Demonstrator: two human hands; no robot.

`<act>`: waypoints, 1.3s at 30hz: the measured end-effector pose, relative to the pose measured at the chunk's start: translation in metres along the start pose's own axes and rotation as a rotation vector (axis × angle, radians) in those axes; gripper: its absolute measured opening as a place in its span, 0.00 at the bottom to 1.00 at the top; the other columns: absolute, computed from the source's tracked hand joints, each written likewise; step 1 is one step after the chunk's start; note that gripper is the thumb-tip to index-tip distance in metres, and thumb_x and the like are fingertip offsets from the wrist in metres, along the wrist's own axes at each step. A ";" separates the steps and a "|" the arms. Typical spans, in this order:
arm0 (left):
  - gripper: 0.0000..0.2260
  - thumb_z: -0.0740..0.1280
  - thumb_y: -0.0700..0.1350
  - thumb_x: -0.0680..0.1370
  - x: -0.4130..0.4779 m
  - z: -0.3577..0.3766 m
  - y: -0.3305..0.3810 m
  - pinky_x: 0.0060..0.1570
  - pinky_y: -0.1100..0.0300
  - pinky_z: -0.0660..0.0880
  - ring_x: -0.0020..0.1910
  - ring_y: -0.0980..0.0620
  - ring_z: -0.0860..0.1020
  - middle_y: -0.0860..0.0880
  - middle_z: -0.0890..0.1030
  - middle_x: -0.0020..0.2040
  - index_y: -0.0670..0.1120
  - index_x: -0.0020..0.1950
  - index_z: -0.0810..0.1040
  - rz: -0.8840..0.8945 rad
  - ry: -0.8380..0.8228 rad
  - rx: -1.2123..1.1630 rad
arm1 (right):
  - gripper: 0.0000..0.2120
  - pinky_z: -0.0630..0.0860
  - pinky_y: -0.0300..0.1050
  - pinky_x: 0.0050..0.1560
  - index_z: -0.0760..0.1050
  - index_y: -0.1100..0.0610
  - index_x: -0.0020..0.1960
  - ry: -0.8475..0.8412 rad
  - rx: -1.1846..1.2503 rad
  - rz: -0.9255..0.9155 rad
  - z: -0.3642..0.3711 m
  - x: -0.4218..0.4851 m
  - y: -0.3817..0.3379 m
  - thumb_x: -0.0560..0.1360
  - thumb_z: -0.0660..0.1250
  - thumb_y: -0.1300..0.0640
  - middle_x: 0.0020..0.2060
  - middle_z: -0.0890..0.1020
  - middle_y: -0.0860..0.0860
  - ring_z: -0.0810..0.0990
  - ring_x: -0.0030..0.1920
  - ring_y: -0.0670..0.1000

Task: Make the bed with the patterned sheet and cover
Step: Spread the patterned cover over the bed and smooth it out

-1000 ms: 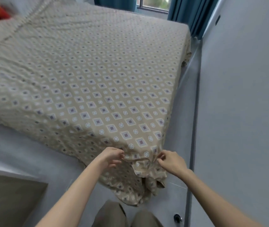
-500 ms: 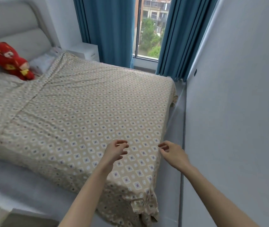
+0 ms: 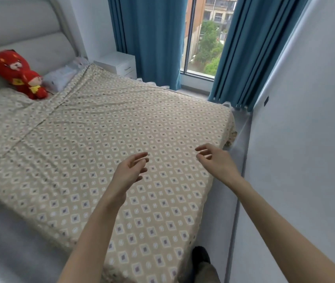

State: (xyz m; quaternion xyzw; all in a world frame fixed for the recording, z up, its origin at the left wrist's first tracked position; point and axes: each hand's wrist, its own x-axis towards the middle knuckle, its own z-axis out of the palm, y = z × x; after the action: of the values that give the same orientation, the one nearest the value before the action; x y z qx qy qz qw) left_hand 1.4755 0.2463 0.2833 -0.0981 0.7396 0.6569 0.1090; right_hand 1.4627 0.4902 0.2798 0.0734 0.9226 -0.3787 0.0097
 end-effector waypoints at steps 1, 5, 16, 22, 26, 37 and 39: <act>0.11 0.60 0.43 0.81 0.014 0.010 0.009 0.56 0.57 0.74 0.54 0.53 0.78 0.56 0.80 0.54 0.54 0.60 0.75 -0.009 0.026 -0.005 | 0.09 0.79 0.50 0.50 0.76 0.44 0.55 -0.008 0.003 0.003 -0.009 0.024 0.004 0.75 0.63 0.49 0.48 0.81 0.42 0.80 0.47 0.44; 0.11 0.60 0.43 0.81 0.077 0.057 0.048 0.56 0.57 0.73 0.55 0.53 0.77 0.55 0.79 0.56 0.54 0.61 0.75 -0.024 0.102 -0.042 | 0.10 0.80 0.48 0.46 0.75 0.45 0.57 -0.075 -0.010 -0.032 -0.052 0.123 0.011 0.76 0.63 0.50 0.50 0.80 0.43 0.81 0.43 0.45; 0.11 0.60 0.43 0.81 0.195 0.121 0.113 0.55 0.58 0.73 0.56 0.54 0.75 0.54 0.76 0.59 0.55 0.60 0.75 0.031 0.164 0.018 | 0.10 0.81 0.48 0.44 0.75 0.45 0.57 -0.094 0.012 -0.100 -0.093 0.266 0.018 0.76 0.62 0.50 0.49 0.79 0.41 0.81 0.41 0.44; 0.11 0.60 0.43 0.81 0.246 0.147 0.127 0.56 0.58 0.73 0.56 0.54 0.76 0.54 0.76 0.59 0.55 0.59 0.75 0.026 0.205 0.043 | 0.11 0.81 0.48 0.44 0.75 0.45 0.58 -0.121 0.037 -0.104 -0.109 0.334 0.044 0.76 0.62 0.51 0.50 0.80 0.41 0.81 0.42 0.45; 0.11 0.61 0.43 0.81 0.307 0.180 0.141 0.54 0.58 0.73 0.57 0.54 0.76 0.54 0.76 0.59 0.56 0.59 0.75 0.020 0.214 0.074 | 0.11 0.79 0.45 0.43 0.75 0.44 0.58 -0.107 0.037 -0.096 -0.128 0.410 0.078 0.76 0.63 0.50 0.50 0.80 0.41 0.81 0.42 0.44; 0.11 0.61 0.43 0.81 0.557 0.371 0.246 0.55 0.57 0.73 0.56 0.53 0.76 0.53 0.76 0.59 0.56 0.60 0.75 0.003 0.240 0.025 | 0.11 0.79 0.45 0.47 0.76 0.46 0.57 -0.176 -0.041 -0.106 -0.255 0.704 0.180 0.76 0.63 0.50 0.50 0.81 0.43 0.80 0.45 0.47; 0.10 0.61 0.43 0.81 0.599 0.404 0.272 0.55 0.57 0.73 0.56 0.52 0.76 0.52 0.77 0.59 0.55 0.59 0.75 0.004 0.240 0.017 | 0.10 0.78 0.48 0.49 0.76 0.44 0.56 -0.157 -0.024 -0.088 -0.279 0.750 0.194 0.76 0.63 0.49 0.48 0.80 0.40 0.80 0.47 0.46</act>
State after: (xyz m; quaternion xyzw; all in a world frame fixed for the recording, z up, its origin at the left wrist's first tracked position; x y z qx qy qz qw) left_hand 0.8365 0.6780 0.3220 -0.1736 0.7532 0.6342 0.0192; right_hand 0.7595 0.9175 0.2883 0.0026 0.9258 -0.3721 0.0662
